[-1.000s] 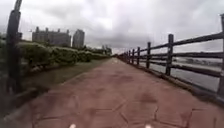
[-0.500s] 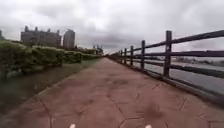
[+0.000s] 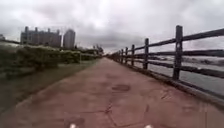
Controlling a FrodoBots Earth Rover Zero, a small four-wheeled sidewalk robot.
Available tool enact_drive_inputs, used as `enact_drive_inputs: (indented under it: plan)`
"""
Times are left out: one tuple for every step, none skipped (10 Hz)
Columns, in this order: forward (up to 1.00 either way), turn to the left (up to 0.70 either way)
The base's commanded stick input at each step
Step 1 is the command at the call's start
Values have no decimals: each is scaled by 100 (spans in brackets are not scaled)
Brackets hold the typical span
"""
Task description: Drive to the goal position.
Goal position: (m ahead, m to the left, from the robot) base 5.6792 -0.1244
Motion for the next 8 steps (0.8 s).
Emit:
enact_drive_inputs:
  plan:
    - [98,0]
    - [98,0]
    - [98,0]
    - [98,0]
    - [98,0]
    - [98,0]
    - [98,0]
    - [98,0]
